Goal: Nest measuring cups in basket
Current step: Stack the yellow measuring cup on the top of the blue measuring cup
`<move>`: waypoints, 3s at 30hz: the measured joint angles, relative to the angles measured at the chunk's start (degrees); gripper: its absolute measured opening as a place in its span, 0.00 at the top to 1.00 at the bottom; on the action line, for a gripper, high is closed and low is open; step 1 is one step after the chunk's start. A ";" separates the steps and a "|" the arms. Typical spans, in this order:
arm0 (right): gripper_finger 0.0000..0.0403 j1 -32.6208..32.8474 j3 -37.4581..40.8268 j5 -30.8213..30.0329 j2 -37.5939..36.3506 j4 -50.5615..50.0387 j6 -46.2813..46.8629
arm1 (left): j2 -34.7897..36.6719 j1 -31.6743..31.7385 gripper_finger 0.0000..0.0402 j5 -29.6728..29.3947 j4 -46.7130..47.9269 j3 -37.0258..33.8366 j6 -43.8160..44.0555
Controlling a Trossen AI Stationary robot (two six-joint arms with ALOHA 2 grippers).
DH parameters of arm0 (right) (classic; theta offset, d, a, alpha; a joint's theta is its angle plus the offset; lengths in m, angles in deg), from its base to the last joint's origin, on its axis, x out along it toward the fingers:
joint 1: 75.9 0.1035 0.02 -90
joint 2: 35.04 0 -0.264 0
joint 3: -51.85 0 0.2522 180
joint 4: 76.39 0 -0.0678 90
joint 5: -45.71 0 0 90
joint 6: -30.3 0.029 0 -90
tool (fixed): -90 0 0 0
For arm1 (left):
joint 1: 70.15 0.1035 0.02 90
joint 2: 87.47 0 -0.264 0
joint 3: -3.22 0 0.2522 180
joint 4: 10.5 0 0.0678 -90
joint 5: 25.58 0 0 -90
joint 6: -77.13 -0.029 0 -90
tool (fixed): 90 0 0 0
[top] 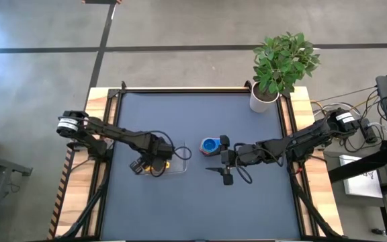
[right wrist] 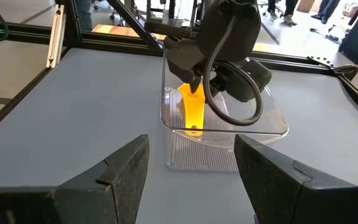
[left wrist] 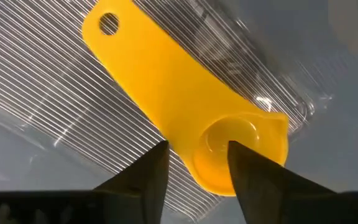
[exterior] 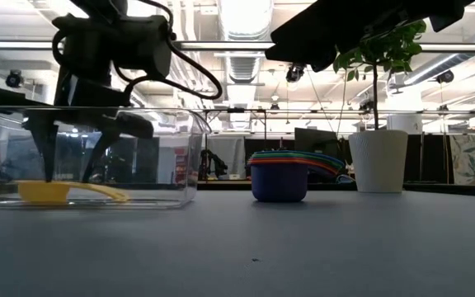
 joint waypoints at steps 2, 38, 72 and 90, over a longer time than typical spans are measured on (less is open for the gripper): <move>0.44 0.00 0.03 0.00 0.00 0.00 0.00 | -0.01 0.26 0.70 0.48 -0.58 -0.03 0.05; 0.44 -0.02 0.09 -10.02 0.24 0.12 -0.37 | 5.16 2.86 1.00 -3.50 15.94 22.59 -0.37; 0.44 6.80 -14.34 -30.03 -4.94 -38.10 3.83 | -20.12 18.44 1.00 21.85 15.25 56.19 -14.32; 0.44 20.62 -13.90 -49.22 -12.94 -57.06 20.11 | -42.23 22.24 1.00 32.40 24.56 78.22 -16.53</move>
